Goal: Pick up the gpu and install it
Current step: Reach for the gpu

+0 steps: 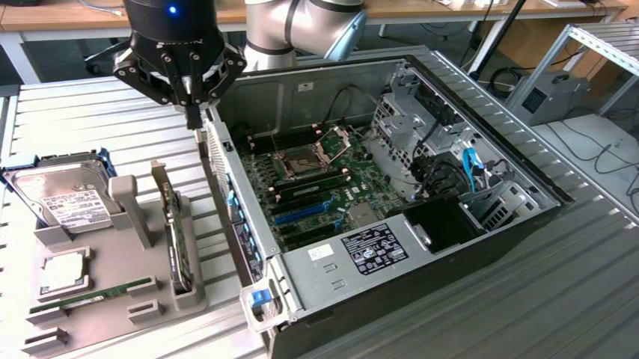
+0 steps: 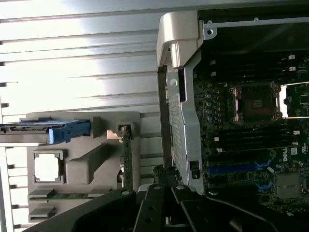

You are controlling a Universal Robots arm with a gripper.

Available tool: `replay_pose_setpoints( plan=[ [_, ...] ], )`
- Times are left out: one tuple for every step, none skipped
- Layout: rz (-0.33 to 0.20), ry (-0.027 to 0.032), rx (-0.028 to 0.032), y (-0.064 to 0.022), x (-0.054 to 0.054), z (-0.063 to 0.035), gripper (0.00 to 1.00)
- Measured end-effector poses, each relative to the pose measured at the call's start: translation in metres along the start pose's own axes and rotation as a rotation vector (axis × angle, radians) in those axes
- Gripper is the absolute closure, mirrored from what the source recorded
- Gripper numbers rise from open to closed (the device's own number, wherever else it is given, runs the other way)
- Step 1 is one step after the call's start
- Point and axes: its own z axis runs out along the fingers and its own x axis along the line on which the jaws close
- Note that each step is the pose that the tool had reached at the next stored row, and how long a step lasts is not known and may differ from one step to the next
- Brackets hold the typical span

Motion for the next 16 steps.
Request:
replay_pose_setpoints(
  plan=[
    [0.0,0.0,0.0,0.0,0.0003,0.0,0.89],
    [0.0,0.0,0.0,-0.0001,0.0006,0.0001,0.89],
    [0.0,0.0,0.0,-0.0001,0.001,0.0001,0.89],
    [0.0,0.0,0.0001,-0.0001,0.0012,0.0001,0.89],
    [0.0,0.0,0.0001,-0.0001,0.0016,0.0001,0.89],
    [0.0,0.0,0.0,-0.0002,0.0023,0.0002,0.89],
    [0.0,0.0,0.0001,-0.0002,0.0027,0.0003,0.89],
    [0.0,0.0,0.0,-0.0003,0.003,0.0003,0.89],
    [0.0,0.0,0.0,-0.0003,0.0033,0.0004,0.89],
    [0.0,0.0001,0.0,-0.0003,0.0035,0.0004,0.89],
    [0.0,0.0,0.0001,-0.0003,0.0038,0.0004,0.89],
    [0.0,0.0001,0.0,-0.0003,0.004,0.0005,0.89],
    [0.0,0.0,0.0001,-0.0004,0.0043,0.0005,0.89],
    [0.0,0.0,0.0001,-0.0004,0.0045,0.0006,0.89],
    [0.0,0.0,0.0001,-0.0004,0.0047,0.0006,0.89],
    [0.0,0.0001,0.0001,-0.0004,0.0049,0.0007,0.89]
  ],
)
